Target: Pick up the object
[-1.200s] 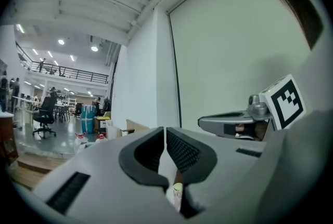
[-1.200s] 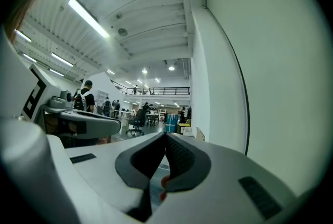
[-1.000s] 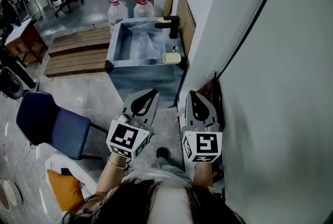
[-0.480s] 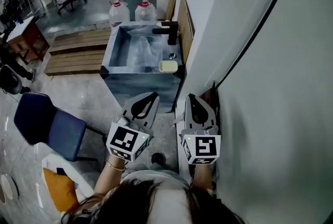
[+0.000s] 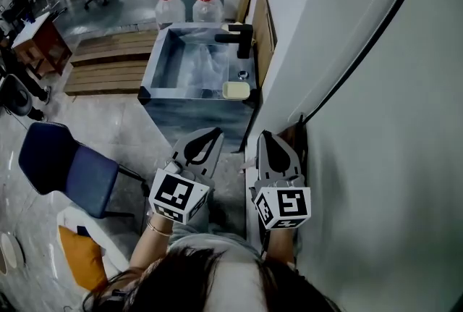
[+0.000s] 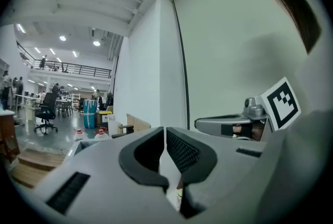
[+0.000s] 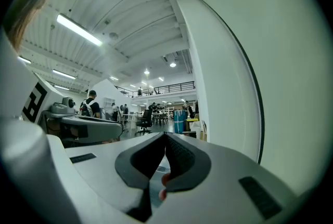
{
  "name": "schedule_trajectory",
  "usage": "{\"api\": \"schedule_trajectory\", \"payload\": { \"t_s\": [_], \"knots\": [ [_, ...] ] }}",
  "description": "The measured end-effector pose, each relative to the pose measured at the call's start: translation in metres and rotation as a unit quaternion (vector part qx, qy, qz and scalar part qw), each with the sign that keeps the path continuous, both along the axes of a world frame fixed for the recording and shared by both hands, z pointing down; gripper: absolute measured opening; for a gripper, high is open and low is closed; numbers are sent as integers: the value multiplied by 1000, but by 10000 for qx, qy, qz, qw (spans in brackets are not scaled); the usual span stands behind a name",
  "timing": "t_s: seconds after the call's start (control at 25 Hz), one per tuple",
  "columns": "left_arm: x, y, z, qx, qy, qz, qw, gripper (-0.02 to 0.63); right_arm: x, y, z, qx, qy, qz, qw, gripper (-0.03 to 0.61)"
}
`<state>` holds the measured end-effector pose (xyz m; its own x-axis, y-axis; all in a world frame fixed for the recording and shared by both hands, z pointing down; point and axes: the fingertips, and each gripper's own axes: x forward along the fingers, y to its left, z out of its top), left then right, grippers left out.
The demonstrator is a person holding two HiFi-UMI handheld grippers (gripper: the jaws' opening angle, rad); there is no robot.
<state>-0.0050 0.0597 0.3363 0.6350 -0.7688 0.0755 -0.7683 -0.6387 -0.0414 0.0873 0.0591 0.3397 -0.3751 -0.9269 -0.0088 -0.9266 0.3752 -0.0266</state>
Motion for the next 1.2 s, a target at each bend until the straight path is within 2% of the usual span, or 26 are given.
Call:
{"api": "schedule_trajectory", "payload": {
  "t_s": [0.4,0.84,1.2],
  "knots": [
    [7,-36,5,-37,68,65,9999,9,3,-33,11,-158,-33,-27,9999,26],
    [4,-82,7,-64,136,39,9999,9,-1,-78,23,-277,283,-3,9992,25],
    [11,-118,11,-116,81,126,9998,9,-1,-121,41,-606,437,-6,9972,26]
  ]
}}
